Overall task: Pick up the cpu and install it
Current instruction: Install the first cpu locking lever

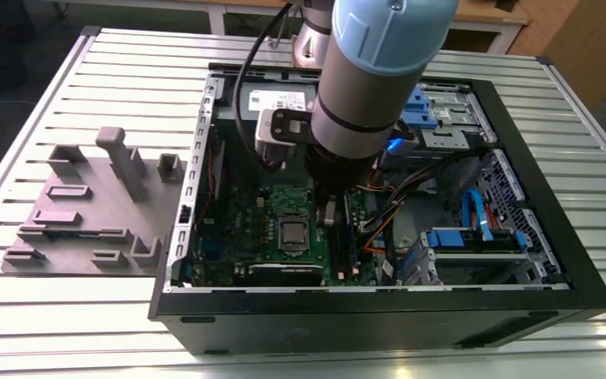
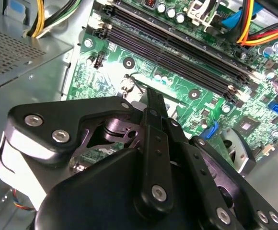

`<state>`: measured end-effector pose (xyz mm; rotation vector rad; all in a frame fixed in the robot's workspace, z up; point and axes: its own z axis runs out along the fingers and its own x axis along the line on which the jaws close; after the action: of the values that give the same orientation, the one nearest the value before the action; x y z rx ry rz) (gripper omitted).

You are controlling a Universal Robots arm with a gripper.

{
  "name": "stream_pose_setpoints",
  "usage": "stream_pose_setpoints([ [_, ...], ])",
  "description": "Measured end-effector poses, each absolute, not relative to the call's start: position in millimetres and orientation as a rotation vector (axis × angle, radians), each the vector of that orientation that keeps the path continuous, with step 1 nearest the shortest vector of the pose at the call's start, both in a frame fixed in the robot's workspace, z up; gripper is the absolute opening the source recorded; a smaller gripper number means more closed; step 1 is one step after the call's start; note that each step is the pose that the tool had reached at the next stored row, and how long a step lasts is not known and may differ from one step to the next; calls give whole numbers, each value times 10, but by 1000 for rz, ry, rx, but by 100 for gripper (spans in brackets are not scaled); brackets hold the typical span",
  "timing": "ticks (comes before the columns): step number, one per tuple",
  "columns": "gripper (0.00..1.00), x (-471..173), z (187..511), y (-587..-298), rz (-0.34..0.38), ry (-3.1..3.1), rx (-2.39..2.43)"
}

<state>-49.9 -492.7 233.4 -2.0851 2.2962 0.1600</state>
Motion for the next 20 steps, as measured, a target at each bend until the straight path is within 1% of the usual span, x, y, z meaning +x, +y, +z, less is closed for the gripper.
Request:
stream_pose_setpoints([
  [16,11,-500,2284,-5011,153,2246,-2137],
  [20,11,-500,2270,-5012,137,2252,-2147],
])
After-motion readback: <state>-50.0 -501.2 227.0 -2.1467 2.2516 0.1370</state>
